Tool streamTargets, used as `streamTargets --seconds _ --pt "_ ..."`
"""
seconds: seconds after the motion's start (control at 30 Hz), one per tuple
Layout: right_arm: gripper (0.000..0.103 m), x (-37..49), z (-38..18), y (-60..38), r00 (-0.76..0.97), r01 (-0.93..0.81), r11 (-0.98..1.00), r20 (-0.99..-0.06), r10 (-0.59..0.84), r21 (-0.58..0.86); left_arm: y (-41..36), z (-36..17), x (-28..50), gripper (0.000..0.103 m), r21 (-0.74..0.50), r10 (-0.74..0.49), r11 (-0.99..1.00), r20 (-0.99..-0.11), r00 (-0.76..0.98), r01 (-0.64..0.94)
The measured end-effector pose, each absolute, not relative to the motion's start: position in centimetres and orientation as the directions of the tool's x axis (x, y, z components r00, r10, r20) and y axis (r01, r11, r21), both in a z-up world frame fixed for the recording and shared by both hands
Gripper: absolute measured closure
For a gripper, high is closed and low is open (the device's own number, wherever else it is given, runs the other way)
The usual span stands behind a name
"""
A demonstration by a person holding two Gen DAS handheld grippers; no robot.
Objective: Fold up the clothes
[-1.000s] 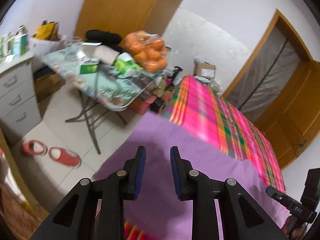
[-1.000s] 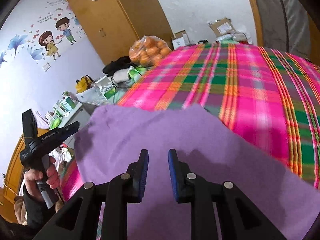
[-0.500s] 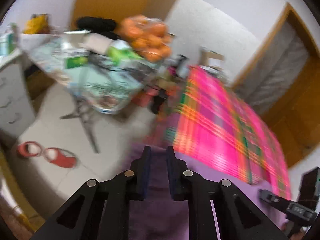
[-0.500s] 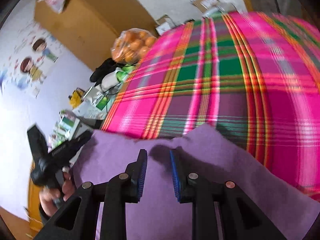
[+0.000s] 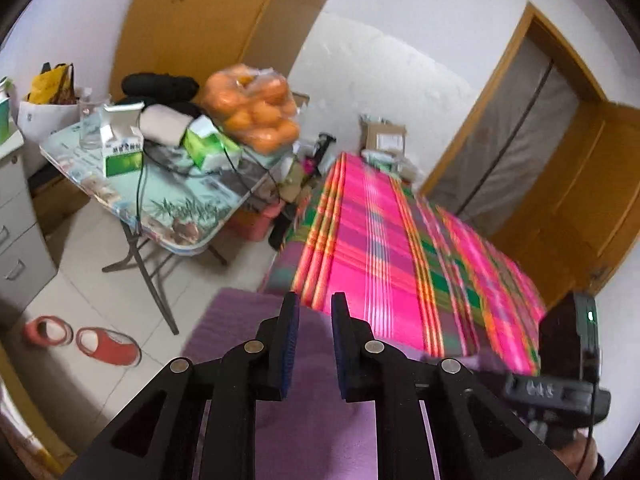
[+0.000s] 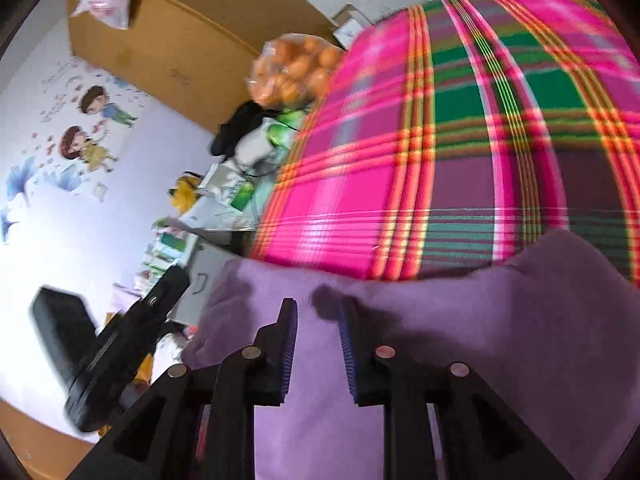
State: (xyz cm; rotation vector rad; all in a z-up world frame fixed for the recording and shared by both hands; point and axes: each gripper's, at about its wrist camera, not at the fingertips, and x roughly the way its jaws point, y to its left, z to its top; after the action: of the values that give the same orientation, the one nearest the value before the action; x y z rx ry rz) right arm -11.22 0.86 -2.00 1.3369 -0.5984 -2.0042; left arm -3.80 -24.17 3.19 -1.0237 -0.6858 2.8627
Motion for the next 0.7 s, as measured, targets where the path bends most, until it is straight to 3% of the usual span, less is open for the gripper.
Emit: streamTargets --seconds 0.07,0.17,0.2,0.37,0.47,0.53,0.63,0.7 --pt "0.102 -12.2 -2.4 1.6 -0.299 0.215 -0.700 -0.637 -0.711 0.681 -24.1 2.2 -4.4 0.087 -0.405 0.167 -0.904 -0.633 -0.756 0.140" --pt "0.094 -12.5 -1.7 4.0 -0.397 0.128 -0.771 -0.680 -0.617 0.624 -24.4 1.4 -4.5 0.087 -0.419 0.173 -0.893 -0.656 -0.735 0.165" --pt "0.089 -12.3 -1.6 4.8 -0.403 0.107 -0.757 -0.668 -0.626 0.644 -24.3 1.6 -4.4 0.087 -0.418 0.170 -0.894 -0.652 -0.739 0.163" --pt "0.085 -10.4 -0.6 5.8 -0.415 0.149 -0.736 -0.634 -0.652 0.660 -22.2 2.9 -4.6 0.087 -0.403 0.208 -0.912 -0.620 -0.757 0.080" --pt "0.087 -10.7 -1.7 6.0 -0.407 0.118 -0.752 -0.660 -0.632 0.648 -21.7 1.8 -6.1 0.086 -0.350 0.181 -0.932 -0.674 -0.716 0.094" --pt "0.095 -10.9 -2.1 7.7 -0.418 0.067 -0.740 -0.655 -0.630 0.669 -23.1 0.9 -6.3 0.095 -0.387 0.186 -0.912 -0.690 -0.700 0.139" --pt "0.095 -10.4 -1.6 10.0 -0.437 0.034 -0.736 -0.652 -0.619 0.676 -25.0 1.3 -5.0 0.095 -0.442 0.205 -0.883 -0.667 -0.717 0.159" --pt "0.085 -9.1 -0.8 10.6 -0.443 0.052 -0.738 -0.646 -0.621 0.673 -25.9 1.7 -3.2 0.093 -0.442 0.182 -0.881 -0.647 -0.740 0.169"
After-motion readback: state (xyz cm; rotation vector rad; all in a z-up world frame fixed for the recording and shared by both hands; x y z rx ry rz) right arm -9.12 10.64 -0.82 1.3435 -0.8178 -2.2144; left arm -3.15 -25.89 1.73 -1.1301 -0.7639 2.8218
